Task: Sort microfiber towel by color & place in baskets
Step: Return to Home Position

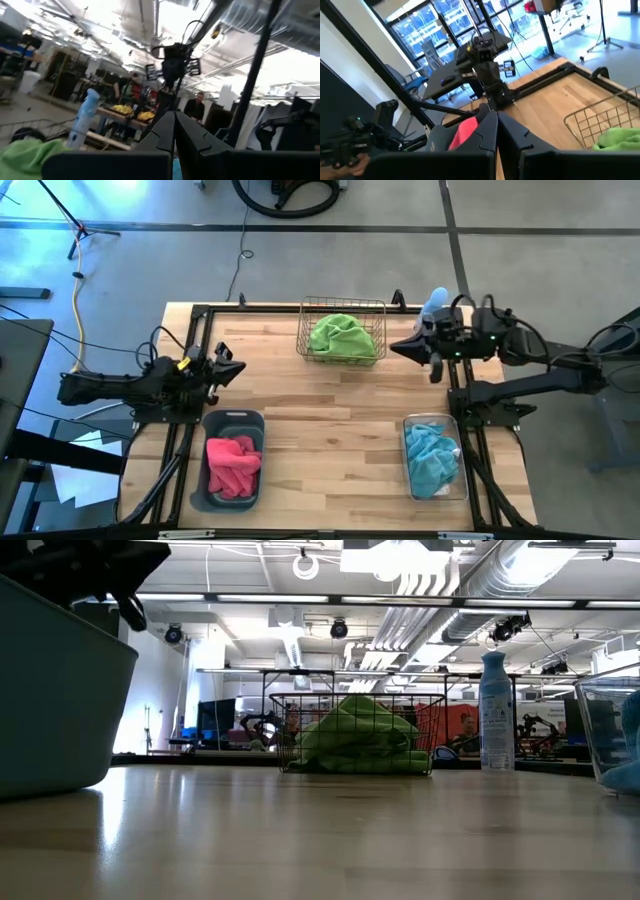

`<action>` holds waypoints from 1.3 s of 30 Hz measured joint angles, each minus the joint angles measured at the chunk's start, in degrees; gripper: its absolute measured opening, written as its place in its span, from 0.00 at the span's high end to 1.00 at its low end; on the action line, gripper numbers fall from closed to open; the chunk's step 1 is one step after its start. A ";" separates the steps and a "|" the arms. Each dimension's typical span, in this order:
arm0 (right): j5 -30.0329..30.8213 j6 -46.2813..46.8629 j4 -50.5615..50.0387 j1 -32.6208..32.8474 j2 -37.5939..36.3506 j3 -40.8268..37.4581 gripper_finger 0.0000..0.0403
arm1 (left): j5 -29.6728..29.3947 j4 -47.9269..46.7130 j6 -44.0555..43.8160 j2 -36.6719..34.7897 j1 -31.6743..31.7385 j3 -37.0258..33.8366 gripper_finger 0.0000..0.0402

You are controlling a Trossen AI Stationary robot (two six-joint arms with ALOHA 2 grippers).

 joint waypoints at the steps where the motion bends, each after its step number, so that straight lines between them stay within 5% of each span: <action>1: 0.01 -0.52 -0.12 0.00 -0.63 0.00 1.00 | -0.38 -0.63 -0.11 -0.25 0.02 0.02 1.00; 15: -2.74 -5.94 -6.23 0.00 -8.20 -2.74 1.00 | -0.99 -4.55 -5.55 -2.67 0.07 0.02 1.00; 28: -8.99 -5.14 10.28 0.02 -23.08 -27.19 1.00 | 0.86 -5.79 -8.51 -2.62 0.07 0.04 1.00; 39: -4.75 -8.37 13.23 0.00 -40.29 -39.10 1.00 | 0.86 -6.59 -7.81 -2.62 0.04 0.09 1.00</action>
